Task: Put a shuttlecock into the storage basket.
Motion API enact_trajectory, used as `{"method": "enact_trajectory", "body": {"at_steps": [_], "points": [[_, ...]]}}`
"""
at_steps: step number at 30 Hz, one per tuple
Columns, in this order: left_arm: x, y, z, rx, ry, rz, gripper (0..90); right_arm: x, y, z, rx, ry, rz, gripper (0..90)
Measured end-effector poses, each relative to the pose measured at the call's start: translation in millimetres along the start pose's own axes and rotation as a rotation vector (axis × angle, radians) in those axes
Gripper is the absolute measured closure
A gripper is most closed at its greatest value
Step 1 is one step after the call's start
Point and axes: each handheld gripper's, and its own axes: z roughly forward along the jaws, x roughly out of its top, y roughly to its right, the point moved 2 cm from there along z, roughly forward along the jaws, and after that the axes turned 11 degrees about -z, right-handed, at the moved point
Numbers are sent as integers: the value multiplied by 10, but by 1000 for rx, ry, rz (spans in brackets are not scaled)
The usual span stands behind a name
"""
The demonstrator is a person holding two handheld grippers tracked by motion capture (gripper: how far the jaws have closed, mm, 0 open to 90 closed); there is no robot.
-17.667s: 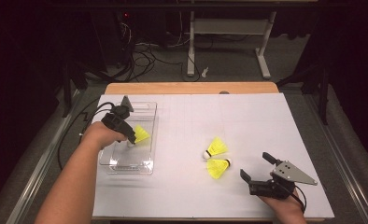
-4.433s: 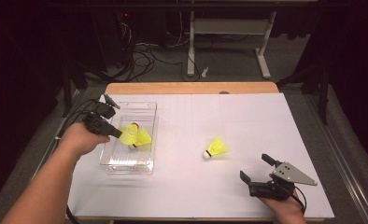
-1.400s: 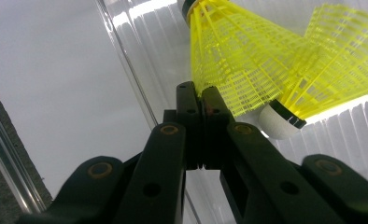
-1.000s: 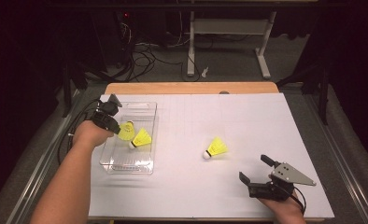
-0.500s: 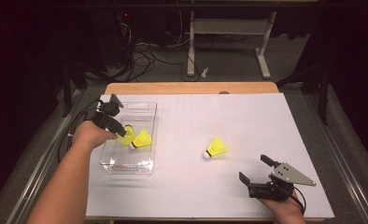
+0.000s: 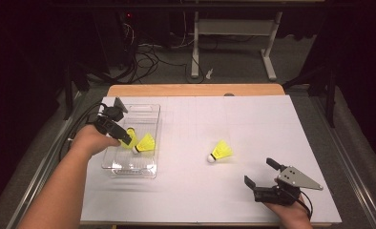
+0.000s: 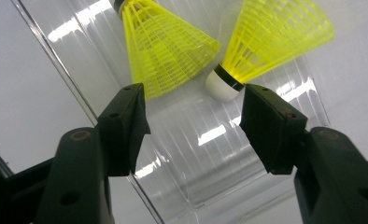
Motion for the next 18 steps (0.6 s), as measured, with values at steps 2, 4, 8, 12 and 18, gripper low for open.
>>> {"method": "enact_trajectory", "body": {"at_steps": [2,4,8,12,18], "points": [[-15,19,-12,1,-4,7,398,0,0,0,0,0,0,12],[-27,33,-26,0,-2,10,392,0,0,-1,1,1,0,12],[-52,70,-50,-9,-4,23,361,1,0,-3,0,1,0,12],[-87,105,-72,-2,-16,38,312,3,5,-12,-3,3,4,12],[-132,176,-102,-7,-18,62,289,8,-1,-14,-3,4,3,12]]}}
